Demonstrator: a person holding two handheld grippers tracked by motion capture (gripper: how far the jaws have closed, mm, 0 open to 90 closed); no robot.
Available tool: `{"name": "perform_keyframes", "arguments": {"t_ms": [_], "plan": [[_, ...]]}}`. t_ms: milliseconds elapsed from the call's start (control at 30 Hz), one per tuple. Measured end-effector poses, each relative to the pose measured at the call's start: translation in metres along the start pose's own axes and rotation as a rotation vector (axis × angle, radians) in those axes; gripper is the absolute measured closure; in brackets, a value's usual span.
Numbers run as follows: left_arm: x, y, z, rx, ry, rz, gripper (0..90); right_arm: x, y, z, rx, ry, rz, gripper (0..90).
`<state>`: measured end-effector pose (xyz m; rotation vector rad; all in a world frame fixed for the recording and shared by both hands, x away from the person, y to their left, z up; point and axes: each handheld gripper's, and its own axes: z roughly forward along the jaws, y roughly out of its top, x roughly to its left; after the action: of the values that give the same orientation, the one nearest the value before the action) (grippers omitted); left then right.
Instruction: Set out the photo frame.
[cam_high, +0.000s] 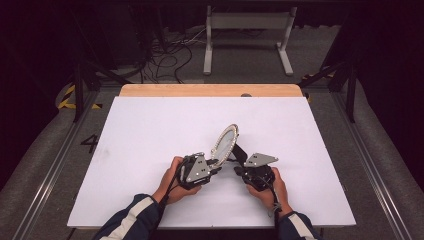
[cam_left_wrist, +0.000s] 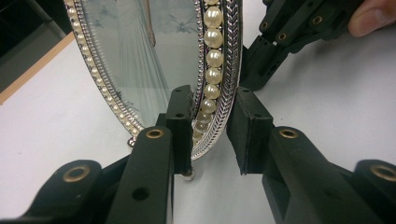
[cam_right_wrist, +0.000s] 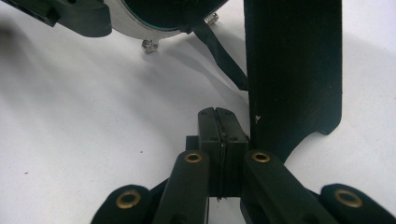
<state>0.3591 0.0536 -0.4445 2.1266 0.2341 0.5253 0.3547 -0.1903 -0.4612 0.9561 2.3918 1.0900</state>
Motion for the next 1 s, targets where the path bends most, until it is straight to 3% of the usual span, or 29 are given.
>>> {"name": "perform_keyframes", "arguments": {"t_ms": [167,433,800,1000], "plan": [[0.003,-0.002,-0.002,-0.029,-0.043,-0.031,70.2,-0.001,0.000,0.001,0.001,-0.005,0.000,90.0],[0.004,-0.002,-0.005,-0.035,-0.064,-0.034,68.9,-0.005,0.000,0.001,-0.003,-0.014,0.013,90.0],[0.007,-0.004,-0.007,-0.010,-0.072,-0.028,70.6,-0.008,0.000,0.001,-0.001,-0.026,0.022,88.9],[0.012,-0.010,-0.022,0.012,-0.063,-0.032,70.7,0.004,0.003,-0.006,-0.038,-0.013,0.013,84.1]]}}
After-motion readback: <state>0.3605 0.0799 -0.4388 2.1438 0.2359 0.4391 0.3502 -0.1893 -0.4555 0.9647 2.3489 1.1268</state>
